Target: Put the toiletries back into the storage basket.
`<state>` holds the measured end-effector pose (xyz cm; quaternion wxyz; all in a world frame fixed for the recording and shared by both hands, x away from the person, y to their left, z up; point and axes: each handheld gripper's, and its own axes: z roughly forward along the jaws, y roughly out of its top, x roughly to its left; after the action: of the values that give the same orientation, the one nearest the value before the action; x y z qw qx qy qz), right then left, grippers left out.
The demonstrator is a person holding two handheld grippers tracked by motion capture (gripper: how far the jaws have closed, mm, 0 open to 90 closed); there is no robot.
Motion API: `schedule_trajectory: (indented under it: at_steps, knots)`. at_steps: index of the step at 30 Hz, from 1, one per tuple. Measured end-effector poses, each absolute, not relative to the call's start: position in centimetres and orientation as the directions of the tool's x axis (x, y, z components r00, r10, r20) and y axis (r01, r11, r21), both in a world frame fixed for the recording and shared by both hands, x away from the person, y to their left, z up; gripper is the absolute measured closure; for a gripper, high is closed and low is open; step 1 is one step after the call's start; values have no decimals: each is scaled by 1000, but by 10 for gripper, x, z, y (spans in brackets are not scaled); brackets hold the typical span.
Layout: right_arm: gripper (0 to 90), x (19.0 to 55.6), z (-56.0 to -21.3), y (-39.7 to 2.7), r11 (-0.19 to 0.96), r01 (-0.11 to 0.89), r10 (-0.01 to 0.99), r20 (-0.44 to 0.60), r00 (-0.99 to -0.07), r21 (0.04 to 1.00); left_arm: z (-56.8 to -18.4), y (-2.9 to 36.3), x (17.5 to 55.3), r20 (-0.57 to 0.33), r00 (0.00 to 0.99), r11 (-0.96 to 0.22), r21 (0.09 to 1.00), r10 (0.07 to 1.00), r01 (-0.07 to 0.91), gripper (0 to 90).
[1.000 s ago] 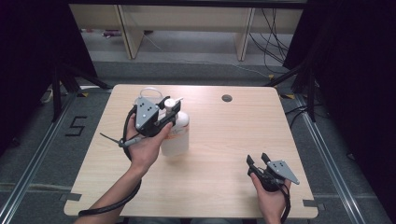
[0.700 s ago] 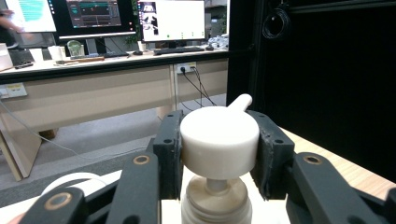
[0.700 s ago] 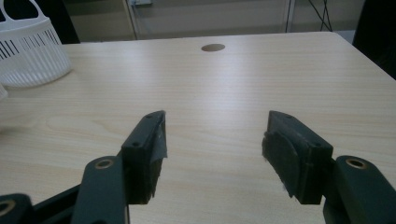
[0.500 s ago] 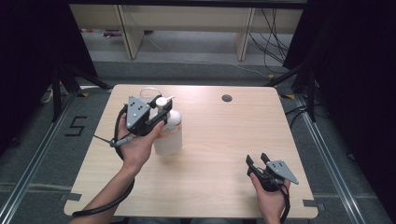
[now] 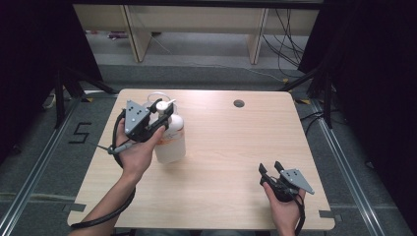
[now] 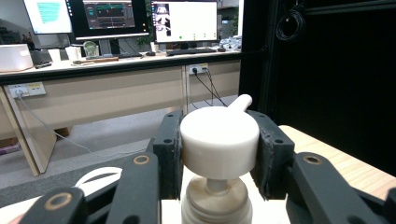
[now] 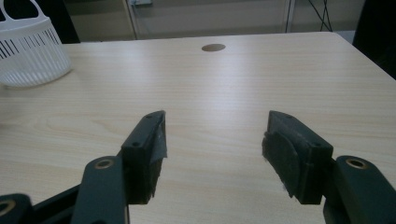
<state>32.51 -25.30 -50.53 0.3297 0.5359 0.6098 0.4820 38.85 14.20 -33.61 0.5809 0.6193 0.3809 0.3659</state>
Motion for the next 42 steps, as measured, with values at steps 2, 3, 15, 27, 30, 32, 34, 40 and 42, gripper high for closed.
schedule_trajectory:
  at_steps: [2, 3, 15, 27, 30, 32, 34, 40, 42]
  knots:
    - [395, 325, -505, -253, -39, 335, 971, 115, -208, 941, -336, 144, 389, 14, 438, -38, 998, 899, 44, 589]
    - [395, 325, -505, -253, -39, 340, 971, 116, -208, 940, -335, 145, 389, 13, 437, -36, 998, 899, 44, 589]
    - [395, 324, -505, -253, -42, 343, 972, 118, -202, 939, -333, 155, 390, 14, 417, -37, 998, 909, 46, 589]
    - [395, 325, -506, -252, -50, 344, 971, 127, -203, 938, -331, 164, 393, 12, 403, -31, 999, 915, 42, 589]
    - [395, 325, -506, -252, -49, 343, 971, 125, -203, 938, -331, 165, 394, 8, 400, -27, 999, 916, 41, 589]
    - [395, 325, -506, -252, -42, 334, 972, 116, -206, 942, -330, 166, 394, 11, 401, -29, 999, 916, 40, 589]
    - [395, 325, -506, -251, -57, 342, 971, 132, -201, 938, -330, 167, 394, 13, 399, -31, 999, 917, 40, 589]
    - [395, 325, -506, -252, -26, 340, 975, 98, -197, 940, -329, 170, 396, 14, 396, -31, 999, 918, 36, 589]
    - [395, 325, -507, -253, -20, 334, 976, 91, -200, 942, -329, 171, 396, 14, 395, -30, 999, 919, 35, 589]
